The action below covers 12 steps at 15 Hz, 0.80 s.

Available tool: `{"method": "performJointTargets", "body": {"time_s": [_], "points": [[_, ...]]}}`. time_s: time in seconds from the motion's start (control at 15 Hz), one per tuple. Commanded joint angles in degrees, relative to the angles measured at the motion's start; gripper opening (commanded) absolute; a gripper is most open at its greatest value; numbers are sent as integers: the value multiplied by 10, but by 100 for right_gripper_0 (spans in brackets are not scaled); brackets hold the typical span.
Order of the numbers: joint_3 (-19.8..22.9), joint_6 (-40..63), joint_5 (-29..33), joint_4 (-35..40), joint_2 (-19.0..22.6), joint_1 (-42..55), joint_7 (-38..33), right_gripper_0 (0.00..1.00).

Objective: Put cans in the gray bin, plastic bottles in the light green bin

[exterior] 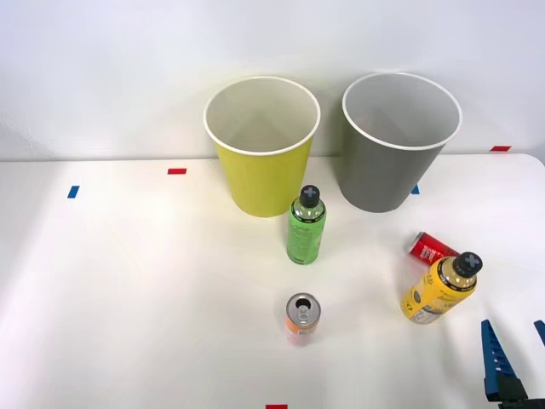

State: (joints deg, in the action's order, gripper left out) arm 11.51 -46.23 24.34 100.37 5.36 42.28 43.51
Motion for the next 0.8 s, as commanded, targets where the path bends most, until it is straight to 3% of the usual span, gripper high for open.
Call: {"method": "performJointTargets", "body": {"time_s": [0.07, 0.8], "points": [[0, 0, 0, 0, 0, 0, 0, 77], [0, 0, 0, 0, 0, 0, 0, 77]]}}
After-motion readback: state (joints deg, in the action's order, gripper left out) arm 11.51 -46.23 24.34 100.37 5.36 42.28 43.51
